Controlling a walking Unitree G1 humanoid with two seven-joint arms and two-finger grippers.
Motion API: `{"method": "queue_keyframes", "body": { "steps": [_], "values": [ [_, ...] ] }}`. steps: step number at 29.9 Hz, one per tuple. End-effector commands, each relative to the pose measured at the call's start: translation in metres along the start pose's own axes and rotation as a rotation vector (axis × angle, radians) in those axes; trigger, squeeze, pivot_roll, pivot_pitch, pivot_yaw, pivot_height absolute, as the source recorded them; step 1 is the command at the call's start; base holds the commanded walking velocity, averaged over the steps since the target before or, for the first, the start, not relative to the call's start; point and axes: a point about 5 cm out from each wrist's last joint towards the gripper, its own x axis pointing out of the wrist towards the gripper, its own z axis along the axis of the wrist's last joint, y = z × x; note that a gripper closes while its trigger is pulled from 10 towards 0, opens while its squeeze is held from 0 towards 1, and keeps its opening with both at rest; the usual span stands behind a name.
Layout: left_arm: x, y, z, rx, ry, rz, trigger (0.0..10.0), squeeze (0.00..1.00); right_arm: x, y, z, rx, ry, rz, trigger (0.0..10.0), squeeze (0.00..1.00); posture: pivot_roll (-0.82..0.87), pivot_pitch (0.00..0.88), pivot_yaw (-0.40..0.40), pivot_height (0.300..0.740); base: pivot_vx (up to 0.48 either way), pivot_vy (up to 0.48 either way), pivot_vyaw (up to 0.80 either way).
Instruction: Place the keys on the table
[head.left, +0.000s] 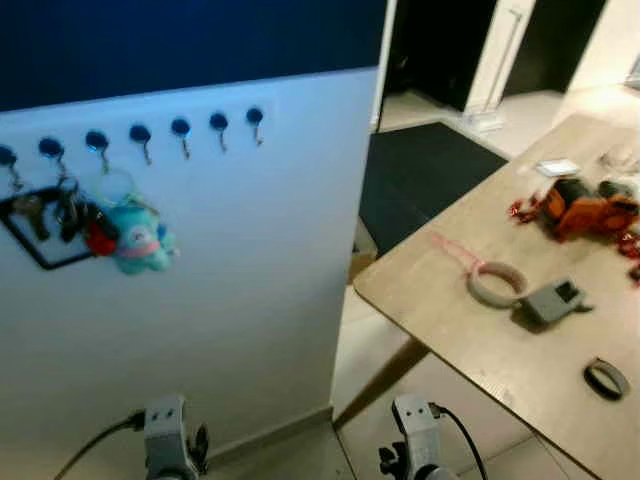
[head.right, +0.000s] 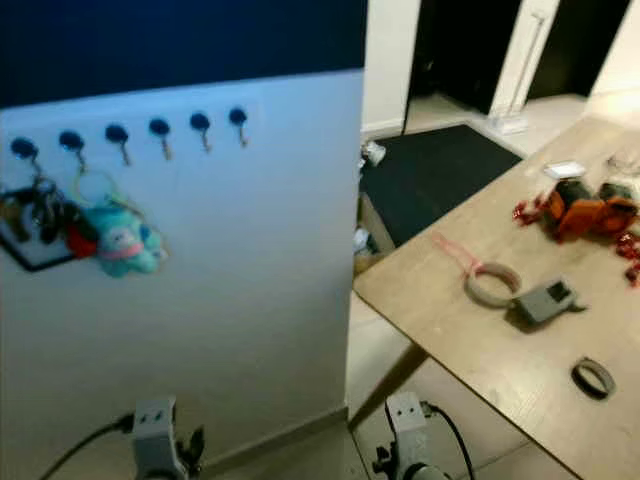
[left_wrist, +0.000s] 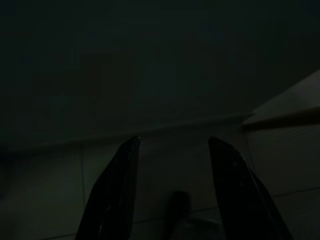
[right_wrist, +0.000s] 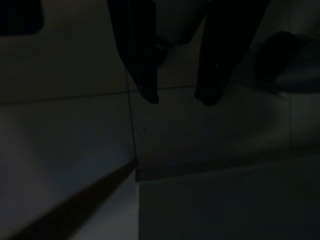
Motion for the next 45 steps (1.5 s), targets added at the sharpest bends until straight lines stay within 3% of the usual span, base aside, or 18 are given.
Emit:
{"method": "queue_keyframes", "body": {
  "steps": [1,22,32,45],
  "values": [
    [-0.001,0.002,-0.003,0.001,0.013,0.006,10.0,0.00,0.001,0.003,0.000,0.005,-0.003,0.005,10.0,0.00,0.06,0.052,-0.014,0.740,0.000,0.000,0.80],
    [-0.003,0.001,-0.005,0.014,0.017,-0.004,10.0,0.00,0.000,0.003,0.000,-0.001,-0.007,0.003,10.0,0.00,0.06,0.053,-0.015,0.740,0.000,0.000,0.80],
    [-0.002,-0.003,-0.003,0.058,0.011,-0.054,10.0,0.00,-0.003,-0.004,-0.008,0.041,0.001,-0.044,10.0,0.00,0.06,0.047,-0.010,0.740,0.000,0.000,0.00],
    [-0.001,-0.005,-0.004,0.034,0.018,-0.059,10.0,0.00,-0.004,-0.002,-0.010,0.051,-0.001,-0.043,10.0,0.00,0.06,0.044,-0.013,0.740,0.000,0.074,0.00]
  ]
}}
